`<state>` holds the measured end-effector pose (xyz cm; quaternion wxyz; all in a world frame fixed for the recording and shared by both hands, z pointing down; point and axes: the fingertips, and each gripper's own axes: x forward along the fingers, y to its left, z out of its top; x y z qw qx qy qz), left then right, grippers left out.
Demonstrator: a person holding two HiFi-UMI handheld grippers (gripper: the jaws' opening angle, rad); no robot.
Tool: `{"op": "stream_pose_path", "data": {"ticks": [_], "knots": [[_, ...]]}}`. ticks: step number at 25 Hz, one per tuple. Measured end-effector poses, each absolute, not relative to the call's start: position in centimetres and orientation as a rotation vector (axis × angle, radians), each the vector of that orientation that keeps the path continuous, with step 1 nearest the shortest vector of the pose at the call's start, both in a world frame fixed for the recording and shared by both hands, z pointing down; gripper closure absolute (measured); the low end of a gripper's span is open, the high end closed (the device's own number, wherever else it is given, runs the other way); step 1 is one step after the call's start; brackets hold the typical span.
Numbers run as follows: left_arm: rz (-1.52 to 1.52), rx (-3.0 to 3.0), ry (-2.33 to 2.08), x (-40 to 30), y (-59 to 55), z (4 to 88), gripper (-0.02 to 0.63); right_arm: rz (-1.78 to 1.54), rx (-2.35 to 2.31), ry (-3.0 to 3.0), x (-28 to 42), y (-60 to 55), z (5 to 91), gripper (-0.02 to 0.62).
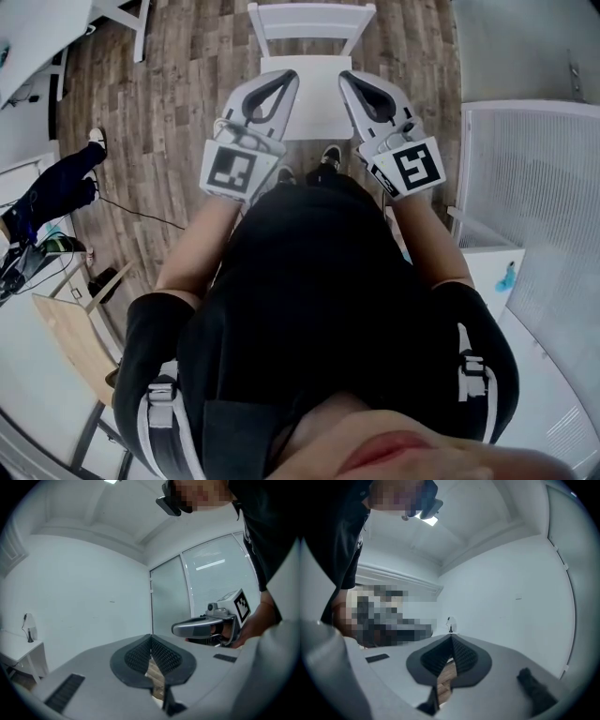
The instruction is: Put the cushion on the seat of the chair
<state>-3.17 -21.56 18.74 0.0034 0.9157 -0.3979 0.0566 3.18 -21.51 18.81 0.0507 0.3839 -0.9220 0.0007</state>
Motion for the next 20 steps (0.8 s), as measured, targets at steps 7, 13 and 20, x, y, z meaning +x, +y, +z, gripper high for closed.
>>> {"op": "stream_pose_path", "data": {"ticks": [7,13,20], "knots": [[0.183,2.858,-1.253,-3.19,-21.6,18.86,0.594,-0.001,1.164,-2.799,3.53,-21.27,18.9,0.58],[0.172,2.853,-1.254,-3.24,-21.95,18.81,0.594,-0.016,1.164,-2.787,3.35,-21.36,18.86,0.58],[0.161,2.842,-1.249,-3.41,-22.11,19.24,0.594,-0.011,1.177,-2.788,3.25,-21.63,18.92,0.58]]}}
